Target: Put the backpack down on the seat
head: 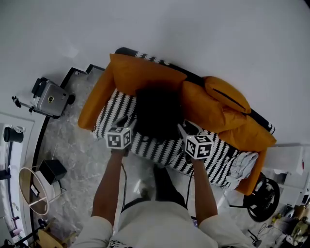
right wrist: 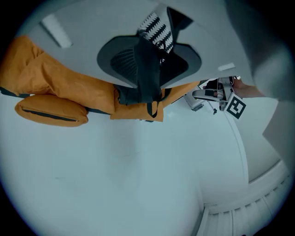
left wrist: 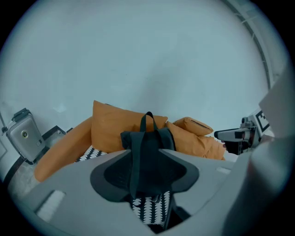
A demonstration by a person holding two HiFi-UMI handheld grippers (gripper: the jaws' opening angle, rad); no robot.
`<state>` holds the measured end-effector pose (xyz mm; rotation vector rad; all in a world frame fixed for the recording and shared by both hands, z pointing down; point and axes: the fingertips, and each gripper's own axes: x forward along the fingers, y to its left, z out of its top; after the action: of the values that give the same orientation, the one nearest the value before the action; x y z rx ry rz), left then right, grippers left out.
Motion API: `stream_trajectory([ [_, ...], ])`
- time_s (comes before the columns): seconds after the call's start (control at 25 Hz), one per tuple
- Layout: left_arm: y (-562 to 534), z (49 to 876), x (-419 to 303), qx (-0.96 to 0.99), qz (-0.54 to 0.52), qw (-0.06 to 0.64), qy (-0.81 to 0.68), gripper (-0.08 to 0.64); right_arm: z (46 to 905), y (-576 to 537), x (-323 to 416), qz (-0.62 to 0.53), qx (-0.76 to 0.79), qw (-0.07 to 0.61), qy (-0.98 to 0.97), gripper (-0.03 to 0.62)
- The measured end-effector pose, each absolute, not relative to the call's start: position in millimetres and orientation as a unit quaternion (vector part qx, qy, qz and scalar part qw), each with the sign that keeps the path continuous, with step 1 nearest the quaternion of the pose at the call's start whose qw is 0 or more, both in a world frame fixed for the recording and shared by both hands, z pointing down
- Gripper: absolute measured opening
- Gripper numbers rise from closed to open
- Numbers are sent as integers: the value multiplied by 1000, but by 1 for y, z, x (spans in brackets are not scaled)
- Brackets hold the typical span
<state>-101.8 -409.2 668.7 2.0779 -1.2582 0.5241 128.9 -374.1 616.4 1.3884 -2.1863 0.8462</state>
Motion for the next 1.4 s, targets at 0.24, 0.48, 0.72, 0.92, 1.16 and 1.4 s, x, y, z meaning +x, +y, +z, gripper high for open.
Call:
stream_trajectory([
  [0.24,-378,621,-115,806,179,270,-496,121,572,-341,118,253,495,206,-806,92],
  [0.48,-345,571,-131,818,162,219,-507,63,529,-310,113,207,512,201,-809,26],
  [0.72,-306,527,-145,830,149,182,-506,11,491,-273,103,185,526,175,-811,5],
  [0.92,-274,497,-155,838,146,146,-504,11,465,-240,94,166,530,162,-816,3],
  [1.16,-235,468,-166,843,128,123,-508,11,435,-198,82,140,531,158,-820,3],
  [1.4,-199,435,-169,850,110,89,-507,11,403,-161,74,110,533,142,-827,5],
])
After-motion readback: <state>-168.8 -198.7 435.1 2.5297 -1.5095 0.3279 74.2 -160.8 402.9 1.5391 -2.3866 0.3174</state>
